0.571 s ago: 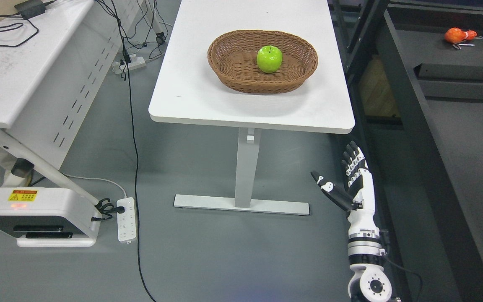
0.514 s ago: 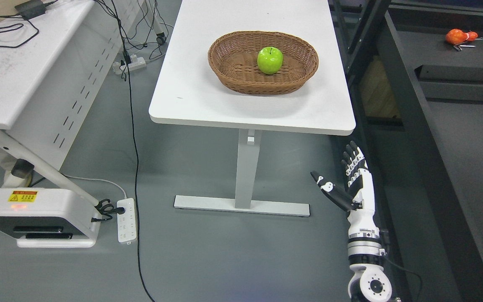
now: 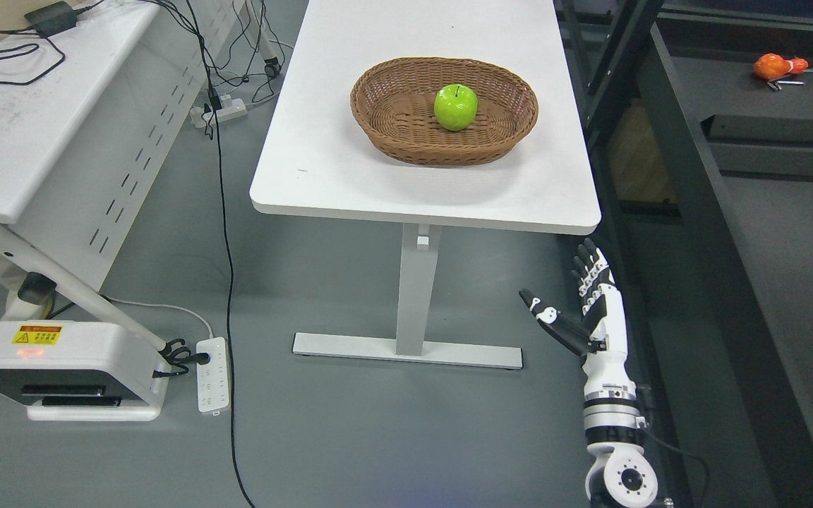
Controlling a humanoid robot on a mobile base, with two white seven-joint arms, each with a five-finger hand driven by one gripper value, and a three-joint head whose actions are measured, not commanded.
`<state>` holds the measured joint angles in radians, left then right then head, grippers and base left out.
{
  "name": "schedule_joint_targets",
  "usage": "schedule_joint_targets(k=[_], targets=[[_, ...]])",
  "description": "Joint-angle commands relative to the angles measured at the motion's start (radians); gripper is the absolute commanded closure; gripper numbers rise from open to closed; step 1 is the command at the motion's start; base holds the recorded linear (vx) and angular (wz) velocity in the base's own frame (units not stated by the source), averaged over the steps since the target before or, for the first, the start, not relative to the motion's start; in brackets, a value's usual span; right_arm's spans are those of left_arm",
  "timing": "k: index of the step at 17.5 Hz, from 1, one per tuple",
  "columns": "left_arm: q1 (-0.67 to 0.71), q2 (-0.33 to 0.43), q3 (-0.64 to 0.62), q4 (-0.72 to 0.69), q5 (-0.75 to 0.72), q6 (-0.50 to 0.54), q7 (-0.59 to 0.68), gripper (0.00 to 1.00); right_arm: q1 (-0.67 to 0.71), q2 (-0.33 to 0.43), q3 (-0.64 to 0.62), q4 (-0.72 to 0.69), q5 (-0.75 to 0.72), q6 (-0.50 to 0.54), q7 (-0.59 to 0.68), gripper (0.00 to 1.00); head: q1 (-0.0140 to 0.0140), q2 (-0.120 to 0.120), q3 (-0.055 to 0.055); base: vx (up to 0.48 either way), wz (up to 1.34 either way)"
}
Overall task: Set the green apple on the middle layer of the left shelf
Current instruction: 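Raise the right hand toward the wicker basket on the table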
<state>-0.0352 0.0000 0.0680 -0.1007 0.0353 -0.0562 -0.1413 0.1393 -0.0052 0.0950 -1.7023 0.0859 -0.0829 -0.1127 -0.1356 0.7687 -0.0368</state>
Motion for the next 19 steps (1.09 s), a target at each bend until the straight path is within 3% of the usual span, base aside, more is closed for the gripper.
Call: schedule_joint_targets(k=[1, 2, 3, 8, 14, 19], targets=[[0.0, 0.017, -0.002, 0.001, 0.0, -0.001, 0.0, 0.0, -0.096, -0.084, 0.015, 0.021, 0.835, 0.003, -0.06, 0.0, 0.0, 0.0, 0.0, 0.0, 0.0], [0.0, 0.017, 0.001, -0.001, 0.0, -0.001, 0.0, 0.0, -0.105, -0.085, 0.014, 0.02, 0.976, 0.006, -0.073, 0.0, 0.0, 0.0, 0.0, -0.015, 0.0], [0.0, 0.017, 0.001, -0.001, 0.0, -0.001, 0.0, 0.0, -0.107, -0.087, 0.008, 0.018, 0.976, 0.011, -0.068, 0.0, 0.0, 0.0, 0.0, -0.015, 0.0], [0.0, 0.017, 0.001, 0.001, 0.0, -0.001, 0.0, 0.0, -0.099, -0.088, 0.003, -0.016, 0.845, -0.059, -0.056, 0.0, 0.0, 0.0, 0.0, 0.055, 0.0], [0.0, 0.017, -0.002, -0.001, 0.0, -0.001, 0.0, 0.0, -0.127, -0.073, 0.003, -0.017, 0.763, -0.06, 0.094, 0.0, 0.0, 0.0, 0.0, 0.177, 0.04], [0.0, 0.017, -0.002, -0.001, 0.0, -0.001, 0.0, 0.0, -0.148, -0.075, 0.003, -0.017, 0.733, -0.061, 0.12, 0.0, 0.0, 0.0, 0.0, 0.236, 0.06]])
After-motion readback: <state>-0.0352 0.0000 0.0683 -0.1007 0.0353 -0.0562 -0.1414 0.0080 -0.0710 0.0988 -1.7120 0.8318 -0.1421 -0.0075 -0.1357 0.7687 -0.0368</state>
